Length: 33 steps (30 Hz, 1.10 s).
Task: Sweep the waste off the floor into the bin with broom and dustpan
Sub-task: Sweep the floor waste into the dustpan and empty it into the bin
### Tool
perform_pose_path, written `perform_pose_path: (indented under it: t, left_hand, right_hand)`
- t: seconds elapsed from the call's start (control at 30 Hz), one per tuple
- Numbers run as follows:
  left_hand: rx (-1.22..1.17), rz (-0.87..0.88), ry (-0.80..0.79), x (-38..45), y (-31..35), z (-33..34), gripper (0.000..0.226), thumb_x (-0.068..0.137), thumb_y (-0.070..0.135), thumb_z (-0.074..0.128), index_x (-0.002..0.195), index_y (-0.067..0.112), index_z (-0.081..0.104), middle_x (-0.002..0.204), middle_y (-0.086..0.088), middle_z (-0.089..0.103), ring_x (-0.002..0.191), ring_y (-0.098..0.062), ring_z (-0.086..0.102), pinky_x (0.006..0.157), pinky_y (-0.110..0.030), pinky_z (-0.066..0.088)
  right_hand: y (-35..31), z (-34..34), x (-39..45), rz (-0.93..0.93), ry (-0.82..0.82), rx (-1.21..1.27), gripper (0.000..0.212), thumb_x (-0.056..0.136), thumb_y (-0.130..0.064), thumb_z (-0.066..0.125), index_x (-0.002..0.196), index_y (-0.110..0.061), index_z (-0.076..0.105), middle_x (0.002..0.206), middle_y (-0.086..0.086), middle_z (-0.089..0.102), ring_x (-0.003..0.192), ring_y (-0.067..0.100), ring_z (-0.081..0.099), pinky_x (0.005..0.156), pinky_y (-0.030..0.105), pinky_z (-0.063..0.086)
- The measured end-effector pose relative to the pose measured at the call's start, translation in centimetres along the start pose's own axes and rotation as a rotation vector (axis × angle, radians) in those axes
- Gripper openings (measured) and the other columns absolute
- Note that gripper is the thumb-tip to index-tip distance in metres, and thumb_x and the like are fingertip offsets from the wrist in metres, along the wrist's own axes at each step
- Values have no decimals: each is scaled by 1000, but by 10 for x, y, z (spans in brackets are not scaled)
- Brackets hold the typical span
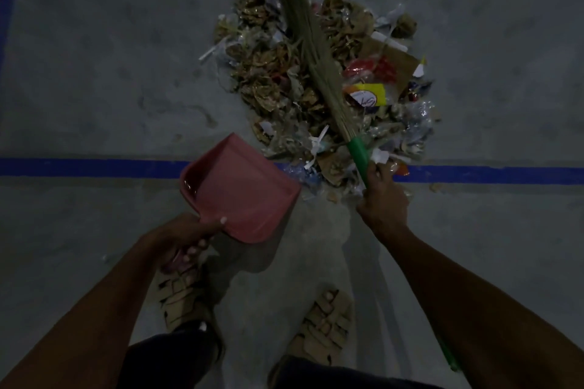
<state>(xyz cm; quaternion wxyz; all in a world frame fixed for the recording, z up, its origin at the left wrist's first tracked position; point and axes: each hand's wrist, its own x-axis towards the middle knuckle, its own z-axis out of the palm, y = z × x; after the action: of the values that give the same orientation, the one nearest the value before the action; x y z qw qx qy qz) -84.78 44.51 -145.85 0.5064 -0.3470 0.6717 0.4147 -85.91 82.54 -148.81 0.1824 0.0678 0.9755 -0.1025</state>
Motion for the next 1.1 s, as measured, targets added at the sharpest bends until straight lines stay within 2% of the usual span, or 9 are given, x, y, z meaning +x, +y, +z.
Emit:
perform_pose_path:
  t: [0.1,0.2,0.27,0.4,0.6,0.7,0.77,1.0,1.1]
  left_hand:
    - [-11,-10,-19,14,8,-4,49,87,56,70,77,13,48,54,-3,38,42,-13,27,49,-21,27]
    - [-15,-22,-45,19,19,-3,50,84,60,69,77,16,47,53,0,35,42,-12,25,47,-20,22]
    - [-11,-21,-32,19,25,1,47,88,58,68,82,15,50,51,1,37,41,-11,26,44,-19,21]
    - [3,2,-9,21,28,2,45,90,55,67,82,13,52,51,1,39,40,-10,27,41,-19,22]
    - [33,29,-9,26,26,-2,45,91,53,67,91,9,56,54,-2,39,40,-12,28,41,-20,25]
    - [60,40,-12,30,24,-4,44,92,51,67,82,9,55,53,-2,40,41,-13,30,41,-21,27]
    - [70,68,-19,33,22,-2,44,92,49,67,76,10,52,53,-3,41,41,-14,32,41,-21,29]
    - [133,113,-37,44,25,2,49,90,52,66,73,8,52,49,-1,45,41,-13,36,42,-24,32]
    - [132,130,-43,46,23,3,53,82,57,71,73,8,52,51,-2,45,41,-14,37,41,-24,32]
  right_hand:
    - [11,10,-14,-60,14,6,69,73,-8,70,138,-5,46,143,14,42,67,33,58,49,29,35]
    - [19,20,-32,-108,-11,41,65,79,-10,69,139,-8,45,140,12,43,59,28,55,43,30,41]
    - [23,23,-40,-141,-19,54,65,79,-11,69,139,-10,45,140,9,44,58,28,55,43,34,48]
    - [22,23,-42,-177,46,99,70,76,-8,71,140,-13,45,136,8,48,61,29,59,42,35,50]
    - [21,20,-18,-4,222,96,70,73,-6,68,140,-8,48,145,12,45,68,35,60,51,27,36]
    - [32,21,-4,77,173,44,71,76,-11,66,143,-8,44,153,14,36,76,40,61,54,34,42]
    - [37,21,0,63,137,18,70,77,-12,65,143,-8,43,152,14,34,77,41,60,55,37,45]
    - [38,40,-21,-132,40,34,66,74,-9,68,136,-9,47,139,10,44,58,33,56,47,27,35]
    - [35,51,-36,-143,2,69,67,75,-13,65,139,-9,47,138,10,45,60,32,57,44,29,42]
